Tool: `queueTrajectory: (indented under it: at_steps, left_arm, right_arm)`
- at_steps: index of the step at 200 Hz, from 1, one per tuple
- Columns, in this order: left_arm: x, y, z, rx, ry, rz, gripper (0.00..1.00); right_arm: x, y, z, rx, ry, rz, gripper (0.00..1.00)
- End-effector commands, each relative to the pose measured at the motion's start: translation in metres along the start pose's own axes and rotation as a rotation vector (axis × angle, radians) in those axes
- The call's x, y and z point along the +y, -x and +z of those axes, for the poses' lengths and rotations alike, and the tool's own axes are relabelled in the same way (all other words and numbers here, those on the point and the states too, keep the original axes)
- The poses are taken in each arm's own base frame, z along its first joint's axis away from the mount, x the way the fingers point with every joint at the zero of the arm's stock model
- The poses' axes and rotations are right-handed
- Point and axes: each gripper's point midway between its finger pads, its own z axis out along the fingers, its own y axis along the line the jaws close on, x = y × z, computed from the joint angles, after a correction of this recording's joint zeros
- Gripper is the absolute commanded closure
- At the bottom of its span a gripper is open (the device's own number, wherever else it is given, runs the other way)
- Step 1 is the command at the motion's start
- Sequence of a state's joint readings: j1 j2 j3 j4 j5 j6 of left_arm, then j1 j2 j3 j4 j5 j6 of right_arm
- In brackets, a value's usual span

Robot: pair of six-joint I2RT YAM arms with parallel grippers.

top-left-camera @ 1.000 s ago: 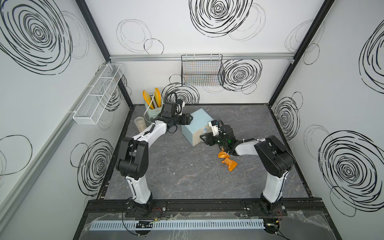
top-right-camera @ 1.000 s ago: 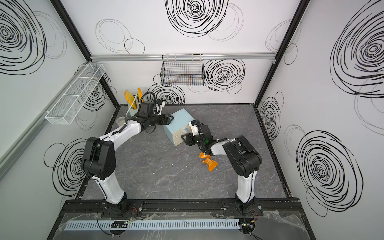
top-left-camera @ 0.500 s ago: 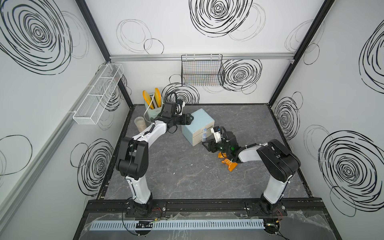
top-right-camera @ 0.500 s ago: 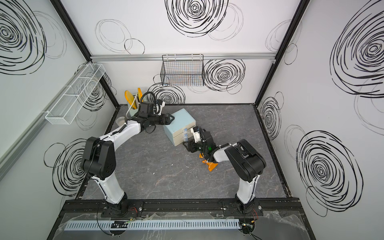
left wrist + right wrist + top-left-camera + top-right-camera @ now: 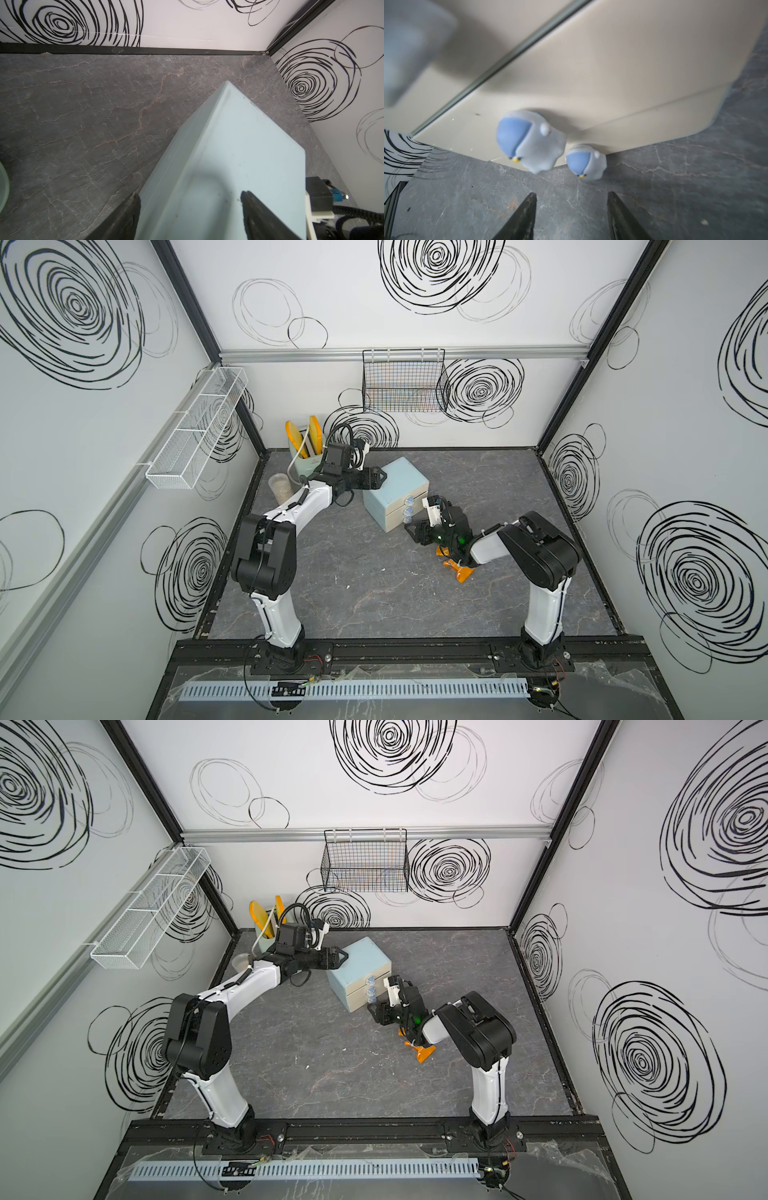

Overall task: Place the cookies into the drawer by color
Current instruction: Close the drawer in the storage box, then open the drawer in the storage box.

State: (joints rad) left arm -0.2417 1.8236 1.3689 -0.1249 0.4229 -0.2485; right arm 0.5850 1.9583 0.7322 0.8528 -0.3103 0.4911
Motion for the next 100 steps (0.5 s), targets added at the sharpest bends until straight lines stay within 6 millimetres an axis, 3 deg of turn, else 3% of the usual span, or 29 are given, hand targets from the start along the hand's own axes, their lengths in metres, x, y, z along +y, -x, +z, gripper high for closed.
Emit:
queueTrajectory:
  at_steps: [1, 100]
  left_arm:
    - [-0.009, 0.007, -0.001, -0.009, -0.044, -0.003, 0.20]
    - [-0.006, 0.004, 0.000, 0.000, -0.046, -0.011, 0.21]
  right_arm:
    - [0.005, 0.012, 0.009, -0.042, 0.025, -0.001, 0.43]
    - [-0.002, 0.015, 0.022, -0.084, 0.010, -0.010, 0.49]
